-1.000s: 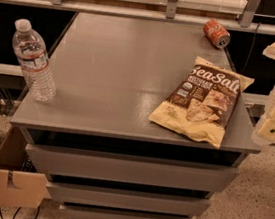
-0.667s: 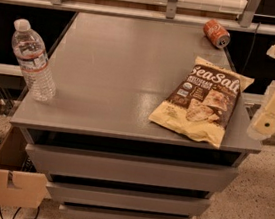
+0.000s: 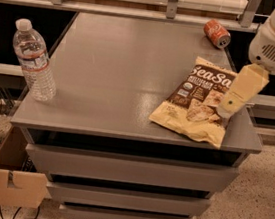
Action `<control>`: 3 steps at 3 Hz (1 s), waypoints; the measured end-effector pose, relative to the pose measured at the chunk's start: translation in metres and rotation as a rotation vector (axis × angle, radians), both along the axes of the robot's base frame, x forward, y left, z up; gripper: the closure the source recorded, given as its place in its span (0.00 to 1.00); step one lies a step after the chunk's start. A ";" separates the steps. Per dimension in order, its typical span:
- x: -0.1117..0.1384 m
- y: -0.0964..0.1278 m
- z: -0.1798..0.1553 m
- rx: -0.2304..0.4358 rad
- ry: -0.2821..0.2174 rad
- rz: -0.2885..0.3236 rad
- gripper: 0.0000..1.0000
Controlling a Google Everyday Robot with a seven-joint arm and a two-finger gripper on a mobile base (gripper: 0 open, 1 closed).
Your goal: Move brown chip bag near water bottle
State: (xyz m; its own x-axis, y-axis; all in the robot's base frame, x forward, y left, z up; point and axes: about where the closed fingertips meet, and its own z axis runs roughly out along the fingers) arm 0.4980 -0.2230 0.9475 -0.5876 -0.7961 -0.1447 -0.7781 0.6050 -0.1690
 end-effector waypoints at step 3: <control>0.020 0.004 -0.003 0.097 -0.014 -0.208 0.00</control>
Offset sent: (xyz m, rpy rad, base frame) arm 0.0062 0.0003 -0.0015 0.0407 -0.0089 -0.1313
